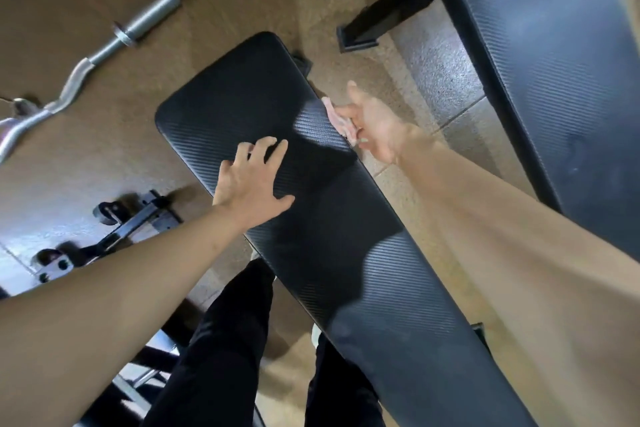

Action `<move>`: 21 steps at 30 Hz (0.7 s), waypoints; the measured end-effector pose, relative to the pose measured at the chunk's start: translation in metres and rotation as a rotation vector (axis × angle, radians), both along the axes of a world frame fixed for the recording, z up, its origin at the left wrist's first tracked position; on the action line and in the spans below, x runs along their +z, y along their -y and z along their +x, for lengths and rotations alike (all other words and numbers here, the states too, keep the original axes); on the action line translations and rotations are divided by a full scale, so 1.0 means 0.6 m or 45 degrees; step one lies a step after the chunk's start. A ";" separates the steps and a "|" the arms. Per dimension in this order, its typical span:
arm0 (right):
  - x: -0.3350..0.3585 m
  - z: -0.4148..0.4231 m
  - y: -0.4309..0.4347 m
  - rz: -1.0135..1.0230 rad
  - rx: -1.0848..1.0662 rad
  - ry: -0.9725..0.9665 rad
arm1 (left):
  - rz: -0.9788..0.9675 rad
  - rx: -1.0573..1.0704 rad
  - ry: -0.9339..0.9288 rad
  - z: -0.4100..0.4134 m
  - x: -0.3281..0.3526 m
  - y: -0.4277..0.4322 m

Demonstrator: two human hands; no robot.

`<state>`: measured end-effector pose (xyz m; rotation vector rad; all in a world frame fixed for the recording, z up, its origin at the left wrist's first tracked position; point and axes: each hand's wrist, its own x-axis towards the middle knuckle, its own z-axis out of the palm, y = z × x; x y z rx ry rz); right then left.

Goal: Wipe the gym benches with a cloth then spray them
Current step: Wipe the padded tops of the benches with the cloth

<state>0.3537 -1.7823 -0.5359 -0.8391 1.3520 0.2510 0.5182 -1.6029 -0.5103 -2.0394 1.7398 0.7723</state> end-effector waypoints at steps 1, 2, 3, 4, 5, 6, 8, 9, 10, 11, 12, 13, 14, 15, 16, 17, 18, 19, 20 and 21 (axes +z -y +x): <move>0.004 0.015 0.009 0.005 0.006 0.006 | -0.021 0.024 -0.010 0.015 0.000 0.007; 0.003 0.028 0.017 0.001 0.000 0.005 | -0.044 0.059 0.000 0.029 0.001 0.013; 0.003 0.041 0.027 -0.004 -0.004 -0.006 | -0.064 0.105 0.026 0.043 0.002 0.018; 0.004 0.055 0.036 -0.004 0.000 -0.024 | -0.078 0.154 0.057 0.057 0.002 0.021; 0.005 0.068 0.045 0.004 -0.004 -0.039 | -0.081 0.208 0.083 0.071 0.001 0.023; 0.003 0.082 0.054 0.015 -0.018 -0.037 | -0.072 0.263 0.098 0.085 0.000 0.023; 0.004 0.105 0.073 0.040 -0.020 -0.022 | -0.030 0.348 0.109 0.112 -0.004 0.018; 0.005 0.117 0.082 0.046 -0.002 -0.019 | -0.011 0.368 0.105 0.123 -0.006 0.013; 0.004 0.130 0.090 0.049 0.018 -0.020 | -0.001 0.375 0.088 0.132 -0.008 0.008; 0.004 0.142 0.098 0.059 0.017 -0.010 | 0.000 0.377 0.064 0.138 -0.010 0.004; 0.006 0.154 0.105 0.082 0.002 0.015 | -0.001 0.374 0.044 0.142 -0.010 0.001; 0.007 0.165 0.111 0.105 -0.024 0.048 | -0.001 0.369 0.032 0.145 -0.010 0.000; 0.007 0.176 0.117 0.114 -0.040 0.078 | 0.000 0.362 0.028 0.146 -0.010 0.000; 0.006 0.187 0.124 0.091 -0.051 0.079 | 0.001 0.358 0.027 0.147 -0.010 0.000; 0.004 0.199 0.129 0.049 -0.035 0.059 | 0.002 0.358 0.024 0.149 -0.011 0.001; 0.001 0.211 0.136 -0.009 0.002 0.036 | 0.000 0.361 0.020 0.150 -0.013 0.001; 0.001 0.224 0.141 -0.053 0.051 0.029 | -0.008 0.363 0.014 0.151 -0.014 -0.001; -0.001 0.236 0.146 -0.086 0.105 0.023 | -0.020 0.362 0.007 0.152 -0.016 -0.002; -0.002 0.250 0.151 -0.113 0.164 0.017 | -0.027 0.361 -0.002 0.153 -0.017 -0.004; -0.003 0.264 0.154 -0.136 0.224 0.013 | -0.029 0.359 -0.012 0.154 -0.018 -0.006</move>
